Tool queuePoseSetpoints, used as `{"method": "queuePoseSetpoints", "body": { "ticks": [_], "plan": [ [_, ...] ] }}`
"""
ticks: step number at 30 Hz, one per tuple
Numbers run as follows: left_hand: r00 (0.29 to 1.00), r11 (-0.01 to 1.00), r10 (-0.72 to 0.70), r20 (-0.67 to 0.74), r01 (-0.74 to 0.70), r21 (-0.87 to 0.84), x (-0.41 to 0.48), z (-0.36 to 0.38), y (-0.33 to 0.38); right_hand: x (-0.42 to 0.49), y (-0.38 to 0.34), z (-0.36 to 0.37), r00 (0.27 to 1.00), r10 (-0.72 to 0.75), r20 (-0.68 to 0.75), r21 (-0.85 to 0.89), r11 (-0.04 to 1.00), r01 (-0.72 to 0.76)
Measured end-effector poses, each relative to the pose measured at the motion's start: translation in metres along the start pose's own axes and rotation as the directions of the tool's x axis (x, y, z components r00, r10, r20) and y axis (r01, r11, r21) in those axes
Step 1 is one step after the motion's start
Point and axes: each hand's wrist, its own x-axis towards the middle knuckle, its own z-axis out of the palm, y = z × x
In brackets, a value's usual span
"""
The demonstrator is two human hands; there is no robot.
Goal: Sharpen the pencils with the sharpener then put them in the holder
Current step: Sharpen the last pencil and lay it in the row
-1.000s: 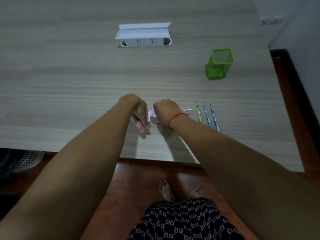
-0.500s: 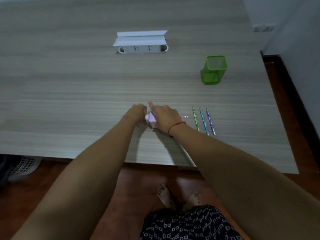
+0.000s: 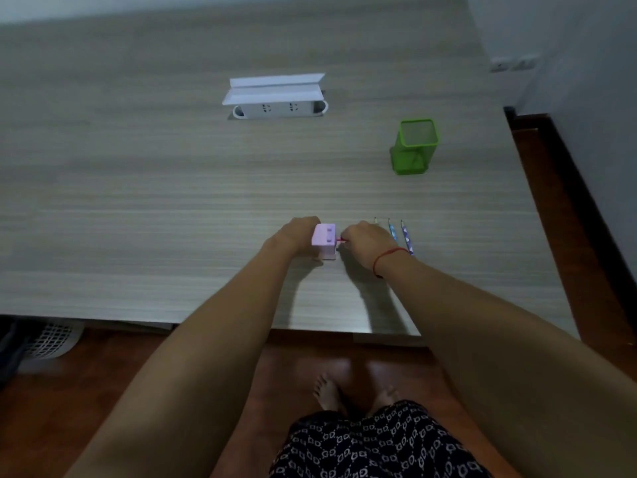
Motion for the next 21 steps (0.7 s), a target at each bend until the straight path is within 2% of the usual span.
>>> {"method": "queuePoseSetpoints", "body": {
  "ticks": [6,13,17,21],
  "plan": [
    [1.0,0.999,0.013,-0.014,-0.013,0.045,0.002,0.001,0.01,-0.006,0.004,-0.008,0.999,-0.023,-0.038,-0.208,0.978,0.014],
    [0.999,0.998,0.051,0.007,-0.051,0.039,0.006,-0.002,0.019,-0.018,0.018,-0.015,0.999,0.015,-0.029,-0.259,0.966,-0.022],
    [1.0,0.999,0.017,-0.012,-0.016,0.034,0.007,-0.007,0.009,-0.032,0.058,-0.019,0.986,0.156,-0.05,-0.182,0.97,-0.163],
    [1.0,1.0,0.013,-0.016,-0.013,-0.022,0.009,-0.006,0.009,-0.045,0.1,-0.014,0.922,0.371,-0.108,0.037,0.928,-0.37]
  ]
}}
